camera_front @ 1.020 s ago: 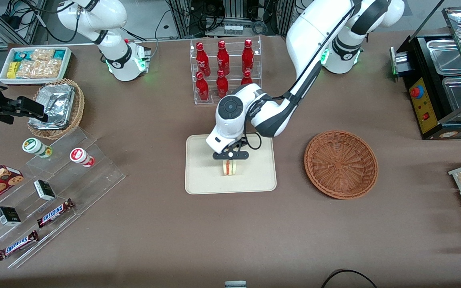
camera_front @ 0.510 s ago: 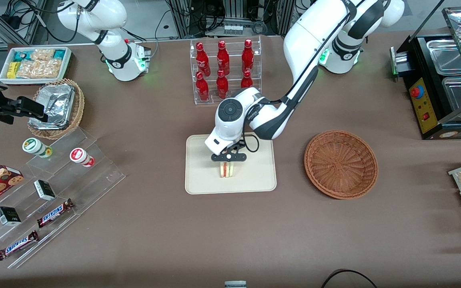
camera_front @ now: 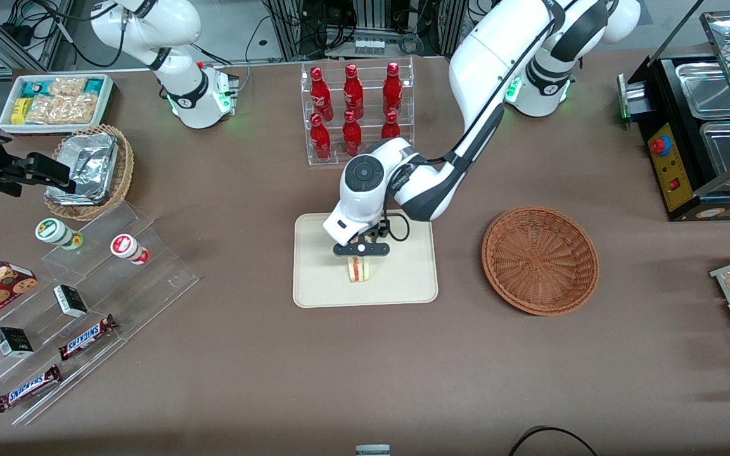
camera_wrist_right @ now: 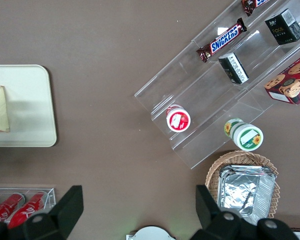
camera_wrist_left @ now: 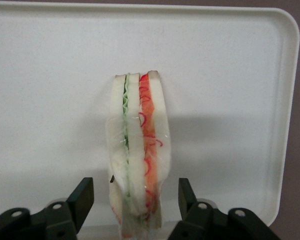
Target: Place sandwich from basket to tray
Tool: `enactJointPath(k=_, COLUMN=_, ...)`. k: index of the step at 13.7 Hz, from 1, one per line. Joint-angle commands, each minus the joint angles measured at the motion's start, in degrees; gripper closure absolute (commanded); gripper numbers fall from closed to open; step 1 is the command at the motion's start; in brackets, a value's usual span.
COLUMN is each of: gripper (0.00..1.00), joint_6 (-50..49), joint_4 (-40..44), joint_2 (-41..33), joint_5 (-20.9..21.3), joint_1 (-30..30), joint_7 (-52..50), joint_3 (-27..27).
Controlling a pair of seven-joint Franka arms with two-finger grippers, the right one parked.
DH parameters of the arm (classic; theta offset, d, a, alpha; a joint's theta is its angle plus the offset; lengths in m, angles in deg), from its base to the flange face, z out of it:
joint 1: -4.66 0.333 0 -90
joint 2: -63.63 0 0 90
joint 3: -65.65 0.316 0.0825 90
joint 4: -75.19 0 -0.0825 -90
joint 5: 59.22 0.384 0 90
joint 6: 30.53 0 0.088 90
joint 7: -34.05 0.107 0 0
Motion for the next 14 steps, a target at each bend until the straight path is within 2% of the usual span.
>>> enactJointPath(k=1, gripper=0.00, joint_6=-3.62, joint_4=0.65, joint_2=-3.97, joint_5=0.76, joint_1=-0.42, joint_7=-1.49, joint_3=0.73)
enactJointPath(k=4, gripper=0.00, joint_6=-10.46, joint_4=0.13, joint_2=-10.47, joint_5=0.84, joint_1=1.24, joint_7=-2.46, joint_3=0.91)
enactJointPath(k=7, gripper=0.00, joint_6=-19.26, joint_4=0.04, joint_2=-17.49, joint_5=0.84, joint_1=6.15, joint_7=-2.29, joint_3=0.91)
enactJointPath(k=10, gripper=0.00, joint_6=-22.88, joint_4=-3.28, joint_2=-24.61, joint_5=0.41, joint_1=12.57, joint_7=-0.71, joint_3=0.82)
enactJointPath(k=14, gripper=0.00, joint_6=-25.77, joint_4=-9.62, joint_2=-33.76, joint_5=0.06, joint_1=19.95, joint_7=8.06, joint_3=0.82)
